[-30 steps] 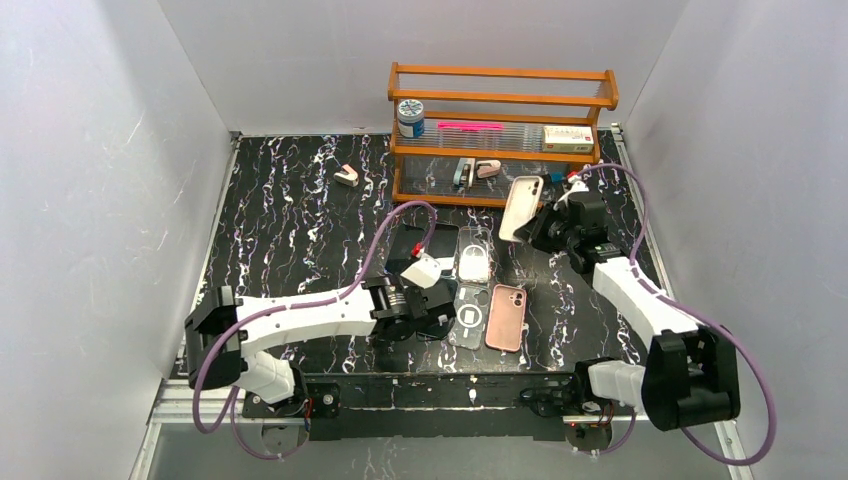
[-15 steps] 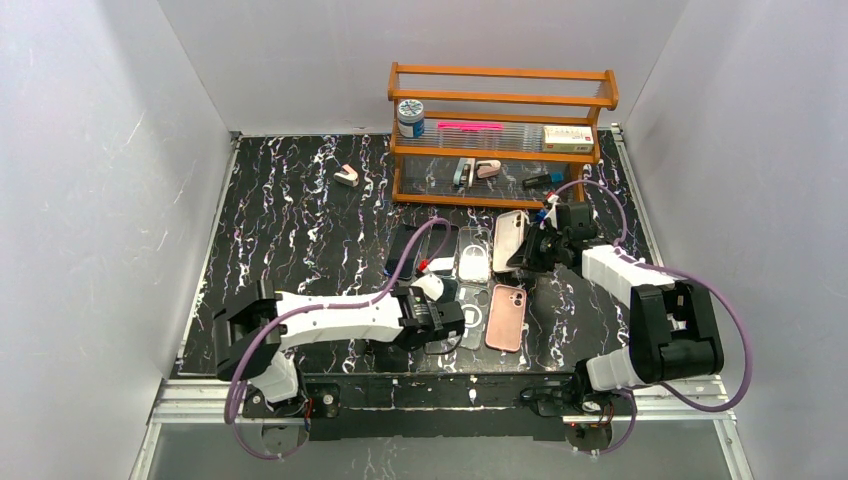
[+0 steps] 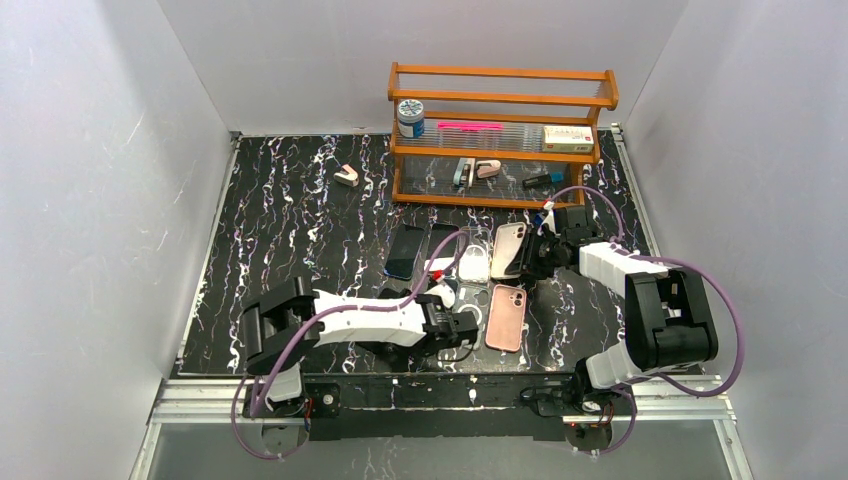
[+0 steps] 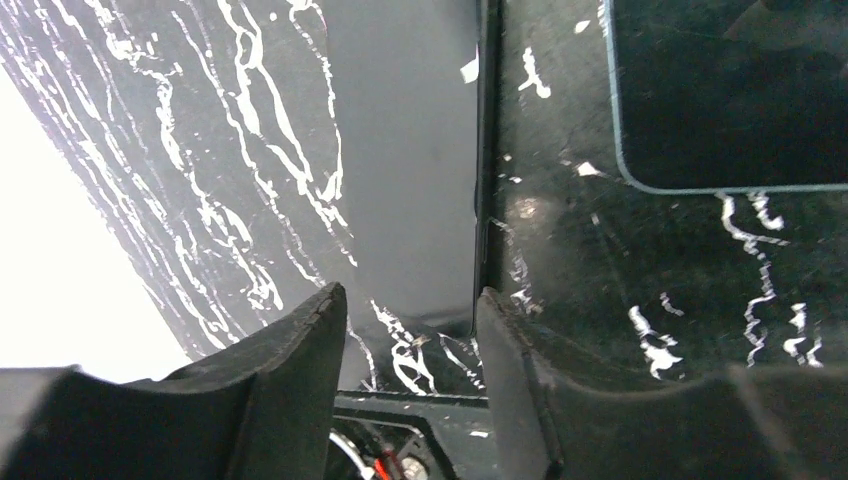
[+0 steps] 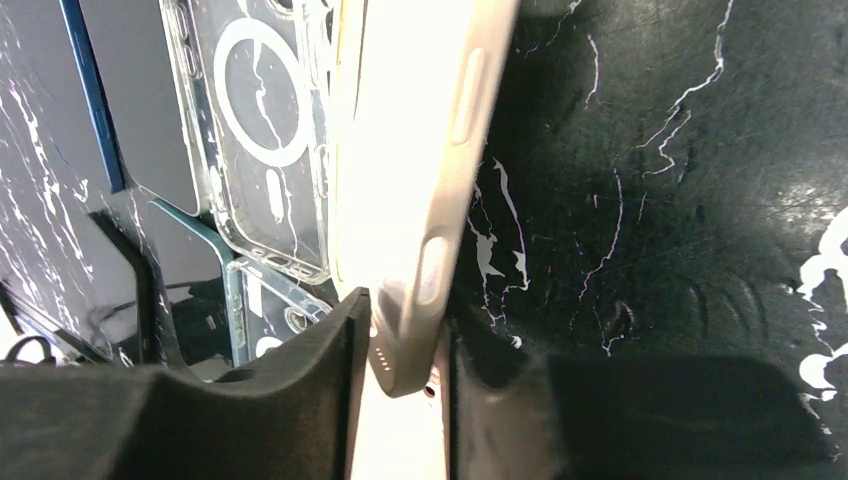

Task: Take the phone out of the phone case
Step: Place the phone at the center of the board, then adjust the phone at the center of the board.

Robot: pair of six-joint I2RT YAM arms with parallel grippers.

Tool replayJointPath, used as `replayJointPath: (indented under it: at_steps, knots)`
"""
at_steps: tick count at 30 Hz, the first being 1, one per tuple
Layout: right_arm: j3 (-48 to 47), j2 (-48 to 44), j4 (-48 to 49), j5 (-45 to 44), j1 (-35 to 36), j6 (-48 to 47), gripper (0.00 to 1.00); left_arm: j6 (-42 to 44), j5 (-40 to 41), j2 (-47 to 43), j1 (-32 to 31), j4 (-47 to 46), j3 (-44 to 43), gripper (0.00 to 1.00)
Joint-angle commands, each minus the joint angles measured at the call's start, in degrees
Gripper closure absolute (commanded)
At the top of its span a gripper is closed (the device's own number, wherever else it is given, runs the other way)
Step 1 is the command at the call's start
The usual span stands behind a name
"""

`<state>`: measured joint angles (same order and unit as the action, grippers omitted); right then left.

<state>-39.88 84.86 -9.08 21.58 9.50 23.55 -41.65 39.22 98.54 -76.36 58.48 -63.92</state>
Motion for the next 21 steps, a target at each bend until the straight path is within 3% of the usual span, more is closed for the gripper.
replayJointPath:
  at_steps: [1,5,8,13,19,21]
  knots:
    - [-1.6,-1.7,-1.1,-0.2,0.0,-1.3,0.57,1.2,1.9,2.1,-0.2,-3.0,-1.6,0.48]
    - [-2.0,-2.4,-1.4,-0.8,0.1,-1.3,0.45,2.9,2.9,3.8,1.1,-7.8,-1.8,0.44]
    - [-2.1,-3.4,-1.7,-0.5,0.1,-1.3,0.30,4.2,2.3,3.0,3.9,-11.2,-1.7,0.31]
    - [-1.5,-6.3,-2.8,-1.2,0.2,-1.0,0.02,6.9,-5.5,-4.7,10.9,-18.6,3.8,0.20]
    - [0.7,-12.4,-3.7,-2.9,0.4,-0.5,0.01,8.5,-14.1,-14.8,17.0,-21.6,13.5,0.02]
    - [1.3,-14.3,-3.4,-2.9,0.5,-0.2,0.01,9.9,-18.6,-17.4,19.1,-24.4,16.5,0.02]
